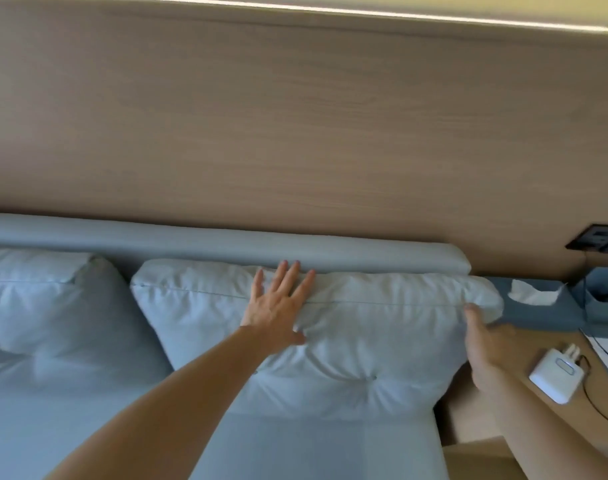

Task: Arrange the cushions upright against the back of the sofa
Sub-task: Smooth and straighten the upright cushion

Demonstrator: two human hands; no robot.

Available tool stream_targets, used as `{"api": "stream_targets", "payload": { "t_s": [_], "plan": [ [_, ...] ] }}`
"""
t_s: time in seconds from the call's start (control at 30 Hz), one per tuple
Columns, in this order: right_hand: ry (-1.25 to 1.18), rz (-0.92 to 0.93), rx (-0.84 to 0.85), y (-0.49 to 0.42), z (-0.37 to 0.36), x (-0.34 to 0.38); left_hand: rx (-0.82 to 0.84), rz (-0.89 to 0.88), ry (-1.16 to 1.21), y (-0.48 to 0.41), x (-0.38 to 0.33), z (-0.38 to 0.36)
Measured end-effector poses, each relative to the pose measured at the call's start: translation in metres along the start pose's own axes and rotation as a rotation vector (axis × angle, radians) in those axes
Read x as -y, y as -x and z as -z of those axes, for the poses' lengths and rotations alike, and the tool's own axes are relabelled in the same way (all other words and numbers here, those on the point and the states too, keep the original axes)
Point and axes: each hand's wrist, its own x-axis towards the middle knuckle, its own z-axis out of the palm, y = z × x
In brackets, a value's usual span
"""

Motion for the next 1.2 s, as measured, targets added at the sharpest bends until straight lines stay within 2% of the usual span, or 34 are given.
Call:
{"api": "stream_targets", "payload": {
  "t_s": [0.03, 0.1, 0.17, 0.3, 0.4, 0.53, 0.63, 0.77, 0.87, 1.0, 1.1, 1.2],
  "plan": [
    [0.118, 0.138, -0.118, 0.009, 0.003, 0.007, -0.011, 0.016, 0.05, 0.013, 0.005, 0.005],
    [0.08, 0.417, -0.177, 0.035, -0.003, 0.024, -0.03, 0.097, 0.167, 0.044, 0.024, 0.018],
    [0.092, 0.64, -0.097, 0.069, -0.026, 0.045, -0.066, 0.236, 0.252, 0.073, 0.055, 0.036],
    [0.229, 1.101, 0.196, 0.169, -0.084, 0.113, -0.146, 0.516, 0.402, 0.117, 0.143, 0.078],
    [0.344, 1.305, 0.358, 0.263, -0.136, 0.176, -0.207, 0.667, 0.495, 0.148, 0.22, 0.104],
    [0.475, 1.379, 0.508, 0.395, -0.212, 0.251, -0.334, 0.83, 0.653, 0.196, 0.338, 0.115],
    [0.566, 1.352, 0.57, 0.481, -0.286, 0.294, -0.441, 0.88, 0.786, 0.229, 0.442, 0.104],
    [0.701, 1.309, 0.621, 0.576, -0.399, 0.336, -0.485, 0.883, 0.683, 0.278, 0.584, 0.078],
    [0.785, 1.29, 0.631, 0.63, -0.469, 0.358, -0.589, 0.927, 0.657, 0.316, 0.676, 0.065],
    [0.967, 1.242, 0.647, 0.65, -0.529, 0.372, -0.671, 1.155, 0.728, 0.349, 0.767, 0.053],
    [1.084, 1.212, 0.578, 0.634, -0.548, 0.36, -0.657, 1.207, 0.966, 0.359, 0.812, 0.033],
    [1.073, 1.287, 0.451, 0.619, -0.555, 0.344, -0.599, 1.095, 1.399, 0.356, 0.822, 0.015]
  ]
}}
